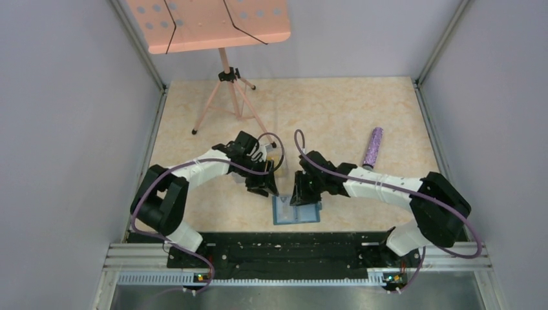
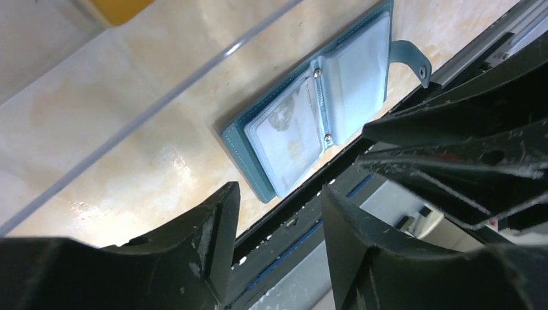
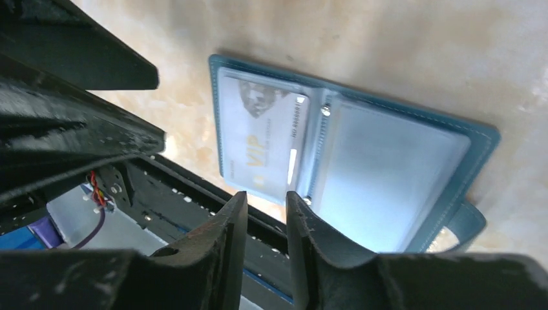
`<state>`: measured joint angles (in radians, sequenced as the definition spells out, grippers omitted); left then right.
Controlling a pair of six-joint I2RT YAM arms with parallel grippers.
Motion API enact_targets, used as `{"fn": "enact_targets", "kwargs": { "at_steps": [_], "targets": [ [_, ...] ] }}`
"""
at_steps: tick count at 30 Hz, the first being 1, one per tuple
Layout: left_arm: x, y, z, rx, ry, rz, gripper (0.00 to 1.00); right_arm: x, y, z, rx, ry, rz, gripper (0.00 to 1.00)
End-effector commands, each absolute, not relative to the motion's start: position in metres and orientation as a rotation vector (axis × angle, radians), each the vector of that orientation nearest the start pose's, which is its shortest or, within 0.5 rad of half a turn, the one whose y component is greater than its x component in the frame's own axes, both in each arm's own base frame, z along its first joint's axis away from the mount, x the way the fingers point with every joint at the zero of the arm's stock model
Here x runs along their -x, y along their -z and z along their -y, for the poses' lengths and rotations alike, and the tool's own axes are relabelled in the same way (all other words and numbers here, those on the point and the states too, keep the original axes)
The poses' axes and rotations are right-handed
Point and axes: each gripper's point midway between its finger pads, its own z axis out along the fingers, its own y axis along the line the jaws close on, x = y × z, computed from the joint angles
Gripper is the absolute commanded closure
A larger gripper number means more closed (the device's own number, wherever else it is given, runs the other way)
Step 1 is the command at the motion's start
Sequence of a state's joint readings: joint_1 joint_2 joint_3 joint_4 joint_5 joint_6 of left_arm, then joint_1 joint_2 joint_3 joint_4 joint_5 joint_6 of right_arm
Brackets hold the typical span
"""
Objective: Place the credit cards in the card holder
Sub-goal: Insert the credit card into the card holder.
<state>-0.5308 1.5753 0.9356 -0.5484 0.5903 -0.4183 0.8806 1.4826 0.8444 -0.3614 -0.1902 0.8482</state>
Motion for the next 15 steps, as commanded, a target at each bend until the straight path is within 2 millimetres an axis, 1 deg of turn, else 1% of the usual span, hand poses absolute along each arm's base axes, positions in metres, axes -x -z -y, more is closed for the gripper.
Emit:
{"fn": "enact_targets", "kwargs": {
  "at_steps": [1, 3, 8, 12, 15],
  "targets": [
    [-0.195, -0.069, 0.255, -0.265, 1.213, -2.876, 0.45, -0.161, -0.049, -0.271, 0.056, -0.720, -2.819, 0.75],
    [-0.194, -0.064, 0.254, -0.242, 1.208, -2.891, 0.44, -0.159, -0.042, -0.259, 0.016, -0.703, -2.836, 0.81],
    [-0.194, -0.050, 0.246, -0.197, 1.107, -2.917, 0.43, -0.150, -0.023, -0.230, -0.117, -0.630, -2.877, 1.00],
    [-0.192, -0.042, 0.238, -0.154, 1.032, -2.920, 0.42, -0.143, -0.013, -0.216, -0.195, -0.588, -2.894, 1.00],
    [-0.191, -0.038, 0.234, -0.135, 0.987, -2.920, 0.41, -0.139, -0.006, -0.213, -0.213, -0.586, -2.906, 1.00]
  ]
}}
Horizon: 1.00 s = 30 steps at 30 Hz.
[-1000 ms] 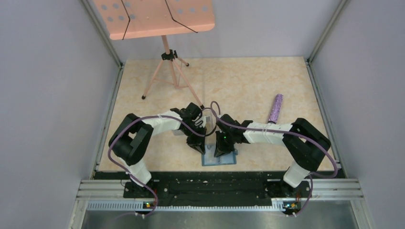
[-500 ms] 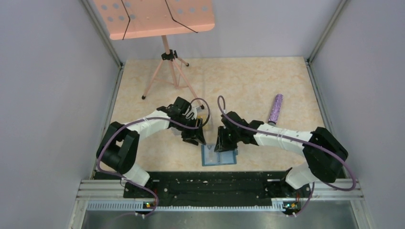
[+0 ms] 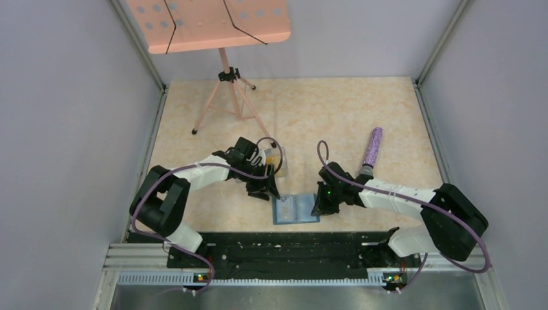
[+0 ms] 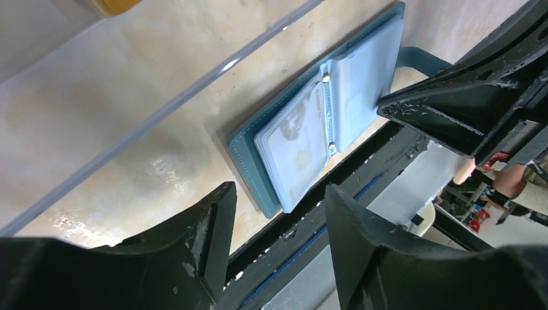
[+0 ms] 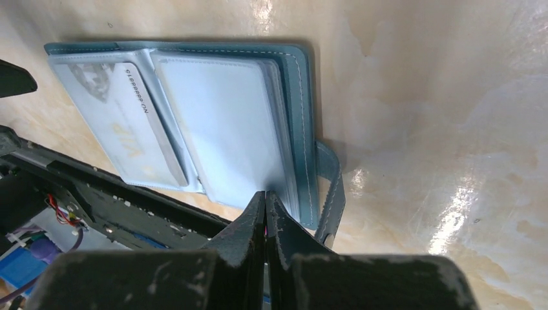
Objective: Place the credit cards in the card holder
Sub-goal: Insert the credit card into the card holder.
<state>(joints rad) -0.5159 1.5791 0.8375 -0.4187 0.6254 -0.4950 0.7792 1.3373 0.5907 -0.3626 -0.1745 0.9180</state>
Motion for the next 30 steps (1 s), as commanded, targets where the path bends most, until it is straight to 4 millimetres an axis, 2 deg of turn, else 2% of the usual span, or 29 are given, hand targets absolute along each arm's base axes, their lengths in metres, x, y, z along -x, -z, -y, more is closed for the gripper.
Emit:
{"fn": "enact_targets", "kwargs": {
  "at_steps": [1, 5, 9, 13, 17, 23, 30],
  "targets": [
    [-0.191, -0.037, 0.233, -0.130, 0.972, -2.917, 0.41, -0.137, -0.005, -0.214, -0.214, -0.596, -2.909, 1.00],
    [-0.190, -0.035, 0.233, -0.121, 0.916, -2.889, 0.39, -0.134, -0.004, -0.217, -0.208, -0.635, -2.917, 1.00],
    [-0.194, -0.047, 0.236, -0.121, 0.868, -2.793, 0.38, -0.133, -0.005, -0.220, -0.209, -0.672, -2.908, 1.00],
    [-0.195, -0.059, 0.239, -0.048, 0.896, -2.696, 0.37, -0.133, -0.007, -0.221, -0.205, -0.698, -2.898, 1.00],
    [-0.189, -0.057, 0.241, 0.028, 0.970, -2.655, 0.37, -0.132, -0.008, -0.220, -0.210, -0.718, -2.890, 1.00],
    [-0.177, -0.044, 0.258, 0.073, 1.099, -2.684, 0.37, -0.133, -0.011, -0.218, -0.228, -0.752, -2.875, 1.00],
    [-0.171, -0.047, 0.288, 0.018, 1.242, -2.680, 0.42, -0.135, -0.015, -0.219, -0.218, -0.787, -2.857, 1.00]
  ]
}}
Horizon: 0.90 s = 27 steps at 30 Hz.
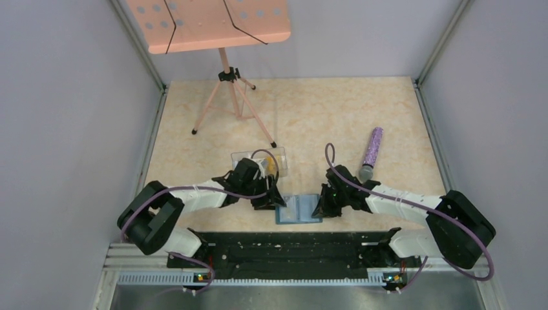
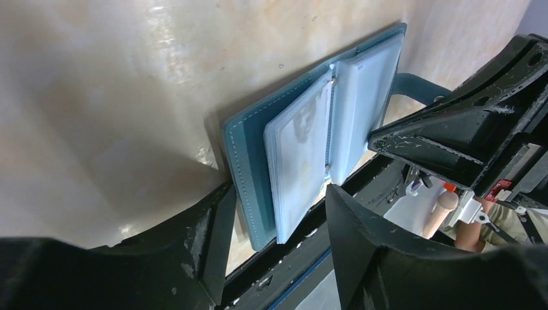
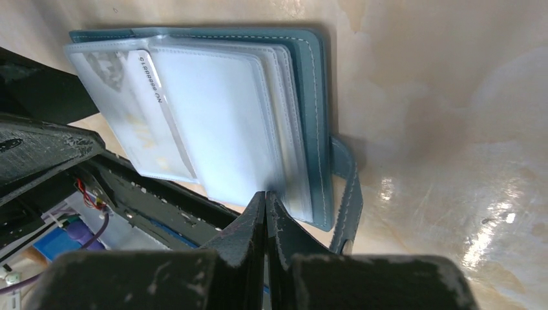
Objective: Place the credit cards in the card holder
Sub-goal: Insert the credit card into the card holder, then close the card holder at the corner of the board.
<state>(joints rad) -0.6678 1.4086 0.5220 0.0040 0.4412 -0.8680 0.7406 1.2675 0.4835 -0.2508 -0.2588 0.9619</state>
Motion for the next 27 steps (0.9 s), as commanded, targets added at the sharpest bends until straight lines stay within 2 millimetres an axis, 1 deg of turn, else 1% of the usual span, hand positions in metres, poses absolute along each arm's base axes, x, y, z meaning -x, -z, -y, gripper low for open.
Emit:
{"fn": "enact_targets", "kwargs": {
  "at_steps": [1, 3, 4, 5, 6, 8, 9, 14, 18, 22, 25, 27],
  "targets": [
    [-0.171, -0.049, 0.290, 0.011, 1.247, -2.680, 0.44, -0.135, -0.016, -0.220, -0.215, -0.794, -2.853, 1.00],
    [-0.172, -0.053, 0.291, 0.010, 1.234, -2.679, 0.50, -0.136, -0.019, -0.222, -0.205, -0.809, -2.850, 1.00],
    [-0.172, -0.054, 0.290, 0.011, 1.222, -2.679, 0.56, -0.137, -0.020, -0.224, -0.200, -0.820, -2.846, 1.00],
    [-0.172, -0.056, 0.289, 0.008, 1.215, -2.678, 0.64, -0.137, -0.022, -0.225, -0.194, -0.829, -2.845, 1.00],
    [-0.172, -0.058, 0.287, 0.000, 1.206, -2.676, 0.74, -0.138, -0.024, -0.227, -0.183, -0.839, -2.840, 1.00],
    [-0.173, -0.063, 0.285, -0.008, 1.189, -2.663, 0.97, -0.141, -0.030, -0.230, -0.160, -0.853, -2.825, 1.00],
    [-0.170, -0.062, 0.281, -0.004, 1.163, -2.683, 1.00, -0.143, -0.032, -0.232, -0.147, -0.856, -2.822, 1.00],
    [-0.171, -0.073, 0.269, -0.036, 1.067, -2.682, 1.00, -0.151, -0.045, -0.244, -0.053, -0.894, -2.810, 1.00],
    [-0.169, -0.078, 0.252, -0.094, 0.930, -2.722, 1.00, -0.159, -0.057, -0.254, -0.007, -0.924, -2.785, 1.00],
    [-0.169, -0.084, 0.229, -0.175, 0.734, -2.779, 1.00, -0.169, -0.070, -0.260, 0.012, -0.930, -2.754, 1.00],
    [-0.167, -0.089, 0.218, -0.269, 0.621, -2.834, 1.00, -0.171, -0.071, -0.262, 0.027, -0.928, -2.758, 1.00],
    [-0.168, -0.094, 0.219, -0.311, 0.595, -2.861, 1.00, -0.171, -0.069, -0.262, 0.032, -0.920, -2.764, 1.00]
  ]
}}
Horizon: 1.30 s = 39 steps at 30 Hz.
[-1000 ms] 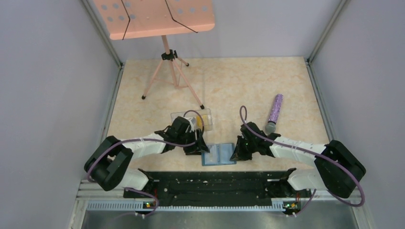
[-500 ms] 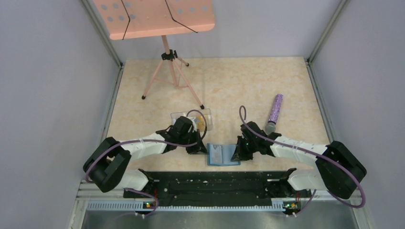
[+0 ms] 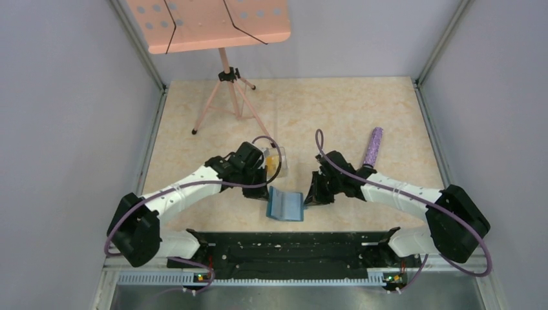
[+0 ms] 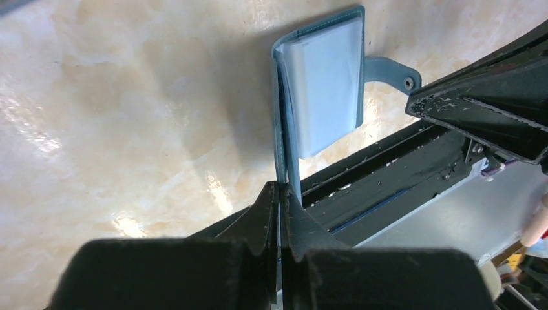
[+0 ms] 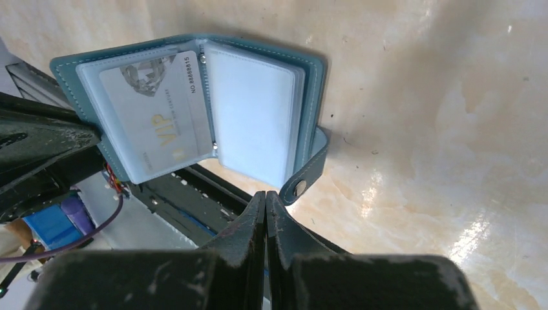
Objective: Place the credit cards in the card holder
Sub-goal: Close the card holder at the corner of the board.
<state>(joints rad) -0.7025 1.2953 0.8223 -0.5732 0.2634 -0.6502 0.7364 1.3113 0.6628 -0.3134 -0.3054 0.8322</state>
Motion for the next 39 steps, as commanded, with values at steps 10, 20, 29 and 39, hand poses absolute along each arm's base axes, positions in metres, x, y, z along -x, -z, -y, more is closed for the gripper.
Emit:
{"fn": "enact_targets", "kwargs": {
  "at_steps": [10, 20, 29, 39],
  "targets": [
    [-0.176, -0.096, 0.260, -0.433, 0.721, -2.936, 0.95, -0.170, -0.062, -0.256, 0.020, -0.866, -2.782, 0.89],
    [-0.174, -0.105, 0.306, -0.455, 1.018, -2.906, 0.82, -0.166, -0.049, -0.251, 0.014, -0.831, -2.820, 0.85],
    [-0.169, -0.103, 0.312, -0.464, 1.082, -2.908, 0.79, -0.169, -0.049, -0.244, -0.024, -0.792, -2.801, 0.85],
    [-0.151, -0.102, 0.351, -0.492, 1.430, -2.860, 0.60, -0.169, -0.056, -0.228, -0.110, -0.789, -2.763, 0.85]
  ]
}}
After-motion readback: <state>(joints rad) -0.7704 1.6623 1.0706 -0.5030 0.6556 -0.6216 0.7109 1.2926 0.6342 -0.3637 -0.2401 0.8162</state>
